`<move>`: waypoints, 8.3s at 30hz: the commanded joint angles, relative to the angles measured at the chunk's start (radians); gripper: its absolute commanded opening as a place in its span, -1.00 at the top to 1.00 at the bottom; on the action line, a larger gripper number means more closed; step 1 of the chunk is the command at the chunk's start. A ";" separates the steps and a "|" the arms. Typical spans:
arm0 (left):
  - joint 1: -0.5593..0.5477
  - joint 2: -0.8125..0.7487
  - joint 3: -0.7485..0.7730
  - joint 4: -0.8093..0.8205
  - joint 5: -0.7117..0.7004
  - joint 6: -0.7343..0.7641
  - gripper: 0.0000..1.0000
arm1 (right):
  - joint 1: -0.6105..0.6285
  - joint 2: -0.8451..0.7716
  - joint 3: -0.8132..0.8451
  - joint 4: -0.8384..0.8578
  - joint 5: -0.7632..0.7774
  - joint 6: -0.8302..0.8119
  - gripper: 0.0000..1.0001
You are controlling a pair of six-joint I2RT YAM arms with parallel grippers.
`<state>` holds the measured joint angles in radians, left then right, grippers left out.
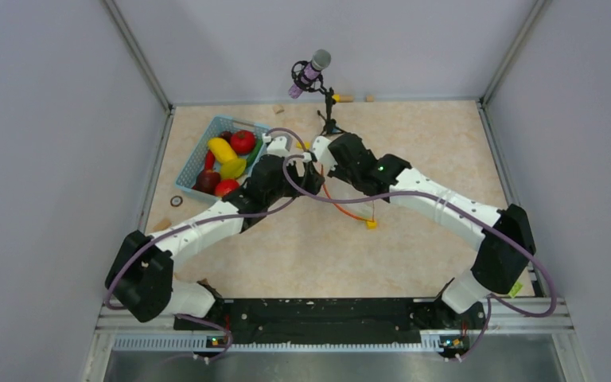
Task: Place the food in the zip-top bag and seal the zipper
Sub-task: Open the zipper of the food storage bag, then pick up the fake fruit from the bin, then place the fake fruit in the zipper food storage bag, then pick up the fake fruit from the bin.
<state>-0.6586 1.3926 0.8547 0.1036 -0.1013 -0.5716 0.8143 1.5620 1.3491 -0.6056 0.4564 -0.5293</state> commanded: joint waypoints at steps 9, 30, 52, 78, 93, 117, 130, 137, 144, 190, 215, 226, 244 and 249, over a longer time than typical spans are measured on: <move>-0.002 -0.259 -0.077 -0.046 -0.121 0.017 -0.97 | -0.090 -0.033 0.107 0.073 -0.180 0.212 1.00; 0.384 -0.159 0.065 -0.414 -0.392 -0.220 -0.96 | -0.182 0.090 0.189 0.095 -0.109 0.311 1.00; 0.481 0.130 0.144 -0.439 -0.378 -0.098 -0.88 | -0.184 0.114 0.194 0.099 -0.105 0.293 1.00; 0.488 0.317 0.247 -0.507 -0.321 -0.129 0.11 | -0.195 0.104 0.190 0.113 -0.157 0.292 1.00; 0.488 0.062 0.232 -0.565 -0.287 -0.127 1.00 | -0.199 0.084 0.181 0.122 -0.181 0.300 1.00; -0.024 -0.296 -0.013 0.282 0.516 0.071 1.00 | -0.212 -0.018 0.167 0.100 -0.510 0.445 1.00; -0.127 -0.209 0.043 0.281 0.284 0.132 1.00 | -0.211 -0.124 0.125 0.093 -0.795 0.536 1.00; -0.151 -0.235 0.008 0.318 0.132 0.100 1.00 | -0.211 -0.113 0.129 0.109 -0.824 0.616 1.00; -0.172 -0.221 0.031 0.208 -0.242 0.022 1.00 | -0.211 -0.150 0.094 0.151 -0.890 0.651 1.00; -0.173 -0.303 0.110 -0.173 -0.486 0.074 -0.97 | -0.329 0.024 0.197 0.121 -0.730 0.643 1.00; 0.368 0.002 0.224 -0.576 -0.540 0.295 -0.96 | -0.331 0.021 0.196 0.118 -0.734 0.611 1.00; 0.448 0.117 0.195 -0.441 -0.411 0.483 -0.96 | -0.331 0.016 0.193 0.118 -0.746 0.604 1.00; 0.591 0.374 0.318 -0.582 -0.320 0.383 -0.96 | -0.331 0.003 0.182 0.128 -0.706 0.592 1.00; 0.594 0.410 0.342 -0.604 -0.301 0.368 -0.92 | -0.331 -0.011 0.175 0.132 -0.702 0.594 1.00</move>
<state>-0.0723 1.7874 1.1561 -0.4648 -0.4244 -0.1703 0.4877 1.5906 1.4944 -0.5026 -0.2546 0.0715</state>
